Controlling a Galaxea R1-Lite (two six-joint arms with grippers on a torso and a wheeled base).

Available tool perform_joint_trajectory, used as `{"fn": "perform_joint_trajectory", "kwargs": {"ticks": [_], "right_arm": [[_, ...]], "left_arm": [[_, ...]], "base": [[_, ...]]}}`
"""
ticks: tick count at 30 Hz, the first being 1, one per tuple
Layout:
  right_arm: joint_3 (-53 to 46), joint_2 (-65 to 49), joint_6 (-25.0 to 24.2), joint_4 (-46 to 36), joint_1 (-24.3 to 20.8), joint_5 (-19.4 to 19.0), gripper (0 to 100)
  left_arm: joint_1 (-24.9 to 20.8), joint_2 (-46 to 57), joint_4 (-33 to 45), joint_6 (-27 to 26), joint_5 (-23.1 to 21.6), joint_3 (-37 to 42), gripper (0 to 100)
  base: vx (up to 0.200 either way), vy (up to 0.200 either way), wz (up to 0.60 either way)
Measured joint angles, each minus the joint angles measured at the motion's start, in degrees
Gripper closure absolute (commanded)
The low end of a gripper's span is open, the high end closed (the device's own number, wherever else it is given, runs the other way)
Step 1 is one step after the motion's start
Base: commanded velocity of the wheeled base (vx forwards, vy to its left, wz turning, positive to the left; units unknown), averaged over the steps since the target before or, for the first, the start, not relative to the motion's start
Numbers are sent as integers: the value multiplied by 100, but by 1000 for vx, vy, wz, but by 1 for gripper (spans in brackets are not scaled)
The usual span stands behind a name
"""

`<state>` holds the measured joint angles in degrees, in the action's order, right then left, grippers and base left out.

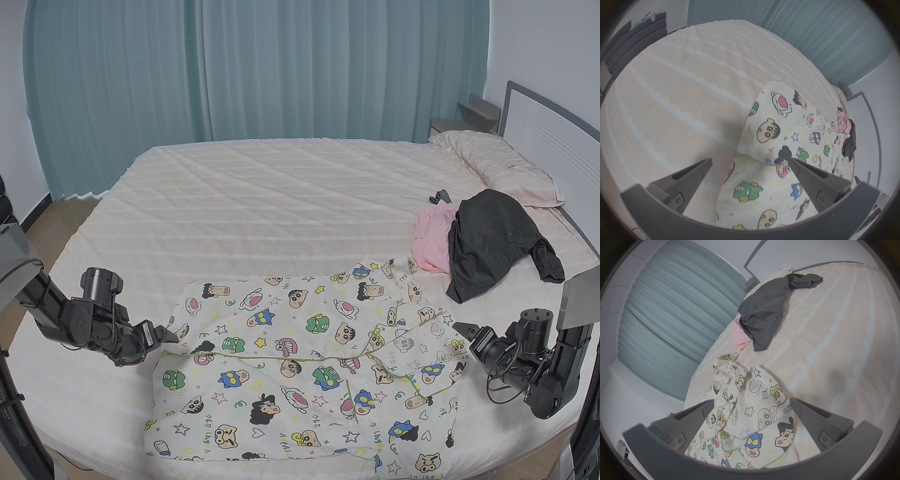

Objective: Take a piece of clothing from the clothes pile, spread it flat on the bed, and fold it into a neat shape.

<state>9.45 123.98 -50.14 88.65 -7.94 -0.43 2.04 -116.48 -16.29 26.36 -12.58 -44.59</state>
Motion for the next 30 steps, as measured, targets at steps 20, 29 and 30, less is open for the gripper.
{"fn": "perform_joint_trajectory", "kwargs": {"ticks": [20,29,30], "right_arm": [[-460,-184,6,28,-278,-99,0],[-468,-188,-2,28,-297,-90,0],[-468,-188,-5,28,-302,-91,0]], "left_arm": [[-20,1538,-82,336,-783,2363,0],[-499,1640,-106,1503,-644,2433,0],[-562,1642,-106,1666,-616,2434,0]], "base": [[-120,0,0],[0,0,0],[0,0,0]]}}
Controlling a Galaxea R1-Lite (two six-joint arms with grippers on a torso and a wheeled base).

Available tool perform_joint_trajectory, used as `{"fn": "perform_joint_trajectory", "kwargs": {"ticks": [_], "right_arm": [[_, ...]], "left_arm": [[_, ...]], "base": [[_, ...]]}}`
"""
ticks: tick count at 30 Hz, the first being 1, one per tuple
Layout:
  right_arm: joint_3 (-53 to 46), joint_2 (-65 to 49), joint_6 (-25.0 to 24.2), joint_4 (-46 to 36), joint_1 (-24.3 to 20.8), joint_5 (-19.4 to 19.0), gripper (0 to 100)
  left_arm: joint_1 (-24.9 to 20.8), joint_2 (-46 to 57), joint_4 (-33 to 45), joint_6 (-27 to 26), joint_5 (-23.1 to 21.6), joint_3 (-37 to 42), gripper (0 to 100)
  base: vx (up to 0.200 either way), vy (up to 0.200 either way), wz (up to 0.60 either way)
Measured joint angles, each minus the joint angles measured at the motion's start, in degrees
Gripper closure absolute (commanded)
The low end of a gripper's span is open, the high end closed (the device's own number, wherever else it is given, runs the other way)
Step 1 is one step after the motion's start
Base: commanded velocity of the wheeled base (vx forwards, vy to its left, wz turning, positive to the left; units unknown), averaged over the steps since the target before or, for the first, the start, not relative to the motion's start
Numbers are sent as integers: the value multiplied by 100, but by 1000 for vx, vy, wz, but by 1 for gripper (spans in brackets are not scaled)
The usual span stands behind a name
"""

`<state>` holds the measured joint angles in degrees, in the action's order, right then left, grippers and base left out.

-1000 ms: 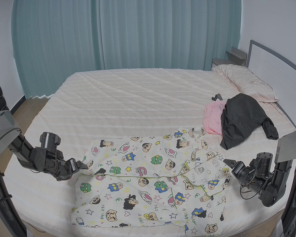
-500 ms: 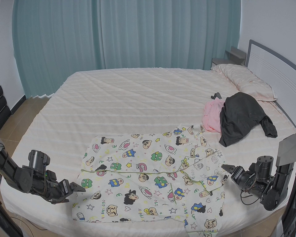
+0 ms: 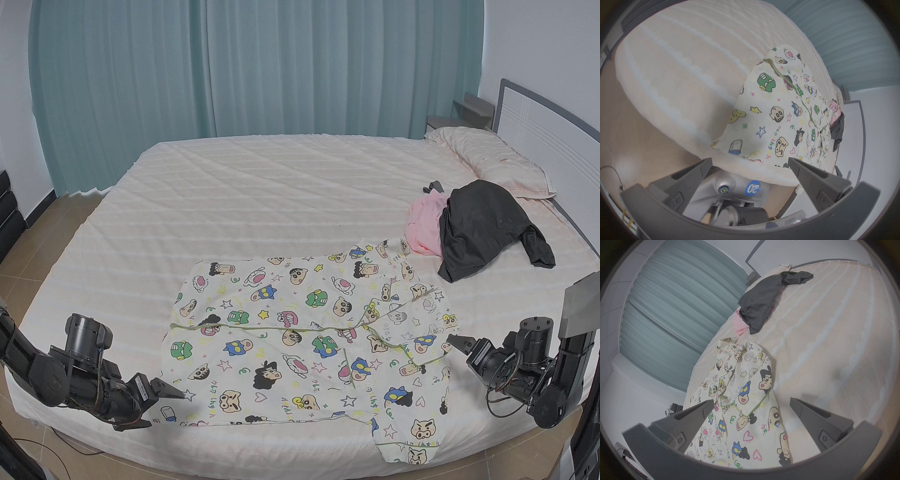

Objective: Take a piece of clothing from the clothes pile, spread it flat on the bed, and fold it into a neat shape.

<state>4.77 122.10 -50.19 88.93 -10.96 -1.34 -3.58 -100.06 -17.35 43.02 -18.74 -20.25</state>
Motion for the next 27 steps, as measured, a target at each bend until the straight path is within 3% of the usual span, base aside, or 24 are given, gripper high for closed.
{"fn": "perform_joint_trajectory", "kwargs": {"ticks": [4,10,20,27], "right_arm": [[2,-2,-4,0,-39,6,0],[5,-5,-11,0,-98,23,0],[7,-13,-11,5,-108,48,0],[7,-20,0,5,-111,48,0]], "left_arm": [[-289,21,-35,628,238,71,0],[-658,-21,-255,1011,640,254,0],[-1362,-614,-2138,1632,1794,757,0],[-1677,-1080,-2628,1888,2292,1096,0]], "base": [[0,0,0],[0,0,0],[0,0,0],[0,0,0]]}}
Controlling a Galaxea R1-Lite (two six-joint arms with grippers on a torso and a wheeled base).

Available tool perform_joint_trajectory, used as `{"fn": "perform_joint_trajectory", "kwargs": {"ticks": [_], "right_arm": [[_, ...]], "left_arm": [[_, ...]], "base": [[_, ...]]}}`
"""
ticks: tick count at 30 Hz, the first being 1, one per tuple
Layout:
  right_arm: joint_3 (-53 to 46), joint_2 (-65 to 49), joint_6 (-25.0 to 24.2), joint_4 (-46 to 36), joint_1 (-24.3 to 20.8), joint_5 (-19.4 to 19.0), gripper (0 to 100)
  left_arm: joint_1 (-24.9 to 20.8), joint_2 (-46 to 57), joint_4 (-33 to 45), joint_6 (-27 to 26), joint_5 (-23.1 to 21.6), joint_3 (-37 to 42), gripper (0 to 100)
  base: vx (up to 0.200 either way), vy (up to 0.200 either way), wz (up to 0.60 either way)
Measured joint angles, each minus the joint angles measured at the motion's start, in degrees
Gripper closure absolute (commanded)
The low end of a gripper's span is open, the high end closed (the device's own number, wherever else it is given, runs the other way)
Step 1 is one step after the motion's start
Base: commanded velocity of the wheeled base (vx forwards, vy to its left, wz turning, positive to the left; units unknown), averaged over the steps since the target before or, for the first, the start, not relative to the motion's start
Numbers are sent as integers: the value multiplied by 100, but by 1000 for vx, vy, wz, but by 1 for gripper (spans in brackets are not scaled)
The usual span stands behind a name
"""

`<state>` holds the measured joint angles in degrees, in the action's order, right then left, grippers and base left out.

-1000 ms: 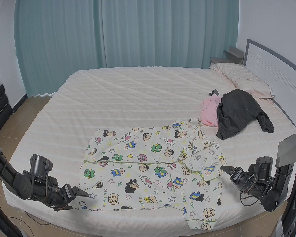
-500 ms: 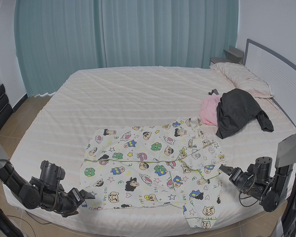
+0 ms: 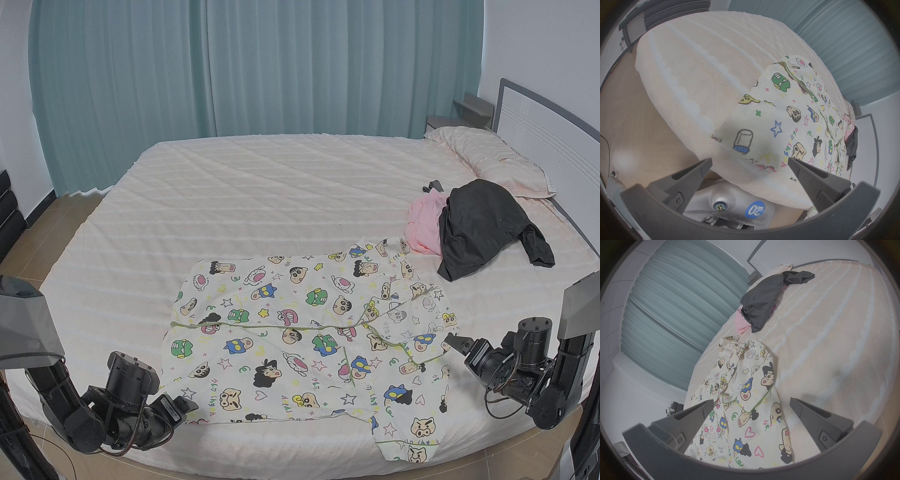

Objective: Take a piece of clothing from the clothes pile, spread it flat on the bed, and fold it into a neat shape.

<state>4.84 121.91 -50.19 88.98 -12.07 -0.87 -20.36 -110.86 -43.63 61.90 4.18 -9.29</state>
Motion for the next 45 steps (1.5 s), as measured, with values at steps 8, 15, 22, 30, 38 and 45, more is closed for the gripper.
{"fn": "perform_joint_trajectory", "kwargs": {"ticks": [8,15,22,30,38,45], "right_arm": [[0,-2,-4,0,-5,0,0],[-2,-5,-1,0,-39,7,0],[-7,-5,-4,0,-72,5,0],[-126,0,7,0,-228,-13,0],[-223,124,84,-2,-363,-102,0],[-200,455,621,-2,-369,-202,0]], "left_arm": [[-6,-262,-712,236,356,52,0],[40,-708,-1240,274,717,67,0],[99,-990,-1387,340,909,69,0],[171,-1139,-1475,397,1029,95,100],[189,-1158,-2007,439,1303,279,100],[305,-1106,-2699,244,1317,566,100]], "base": [[0,0,0],[0,0,0],[0,0,0],[0,0,0],[0,0,0],[0,0,0]]}}
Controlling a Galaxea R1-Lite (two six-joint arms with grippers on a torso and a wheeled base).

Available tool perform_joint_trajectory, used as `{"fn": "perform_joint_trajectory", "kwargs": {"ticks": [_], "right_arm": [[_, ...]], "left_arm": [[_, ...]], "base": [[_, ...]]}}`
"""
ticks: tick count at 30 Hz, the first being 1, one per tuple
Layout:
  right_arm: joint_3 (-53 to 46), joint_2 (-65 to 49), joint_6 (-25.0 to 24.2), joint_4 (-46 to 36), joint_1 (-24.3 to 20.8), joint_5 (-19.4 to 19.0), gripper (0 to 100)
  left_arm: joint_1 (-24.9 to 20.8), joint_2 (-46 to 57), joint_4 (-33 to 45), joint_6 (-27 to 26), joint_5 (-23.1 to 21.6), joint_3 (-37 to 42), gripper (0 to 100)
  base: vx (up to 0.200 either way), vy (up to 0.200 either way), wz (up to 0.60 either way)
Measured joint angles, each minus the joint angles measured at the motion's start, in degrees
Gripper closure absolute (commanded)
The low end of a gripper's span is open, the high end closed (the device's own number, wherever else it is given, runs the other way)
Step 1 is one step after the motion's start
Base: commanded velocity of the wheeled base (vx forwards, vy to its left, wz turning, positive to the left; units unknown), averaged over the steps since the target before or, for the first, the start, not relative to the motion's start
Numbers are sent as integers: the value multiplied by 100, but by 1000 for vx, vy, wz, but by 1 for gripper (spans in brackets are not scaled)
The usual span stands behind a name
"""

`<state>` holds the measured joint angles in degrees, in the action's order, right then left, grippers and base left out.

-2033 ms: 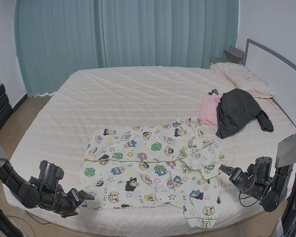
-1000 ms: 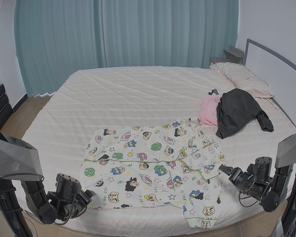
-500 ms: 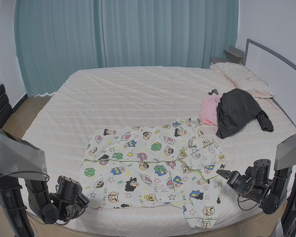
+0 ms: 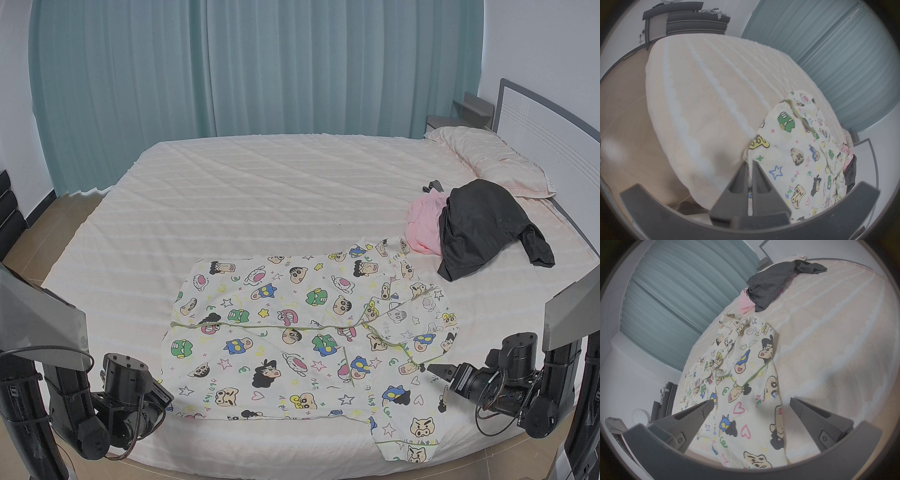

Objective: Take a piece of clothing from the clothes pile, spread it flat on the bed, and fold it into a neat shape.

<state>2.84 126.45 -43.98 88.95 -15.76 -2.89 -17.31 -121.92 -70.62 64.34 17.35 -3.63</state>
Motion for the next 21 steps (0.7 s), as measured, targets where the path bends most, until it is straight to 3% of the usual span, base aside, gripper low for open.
{"fn": "perform_joint_trajectory", "kwargs": {"ticks": [11,12,21], "right_arm": [[503,561,416,-104,-83,-349,0],[551,594,424,-105,-90,-373,100],[1154,861,633,-394,-105,-395,100]], "left_arm": [[475,33,-401,-350,-88,182,100],[483,30,-401,-352,-95,182,100],[497,23,-407,-358,-200,171,100]], "base": [[0,0,0],[0,0,0],[0,0,0]]}}
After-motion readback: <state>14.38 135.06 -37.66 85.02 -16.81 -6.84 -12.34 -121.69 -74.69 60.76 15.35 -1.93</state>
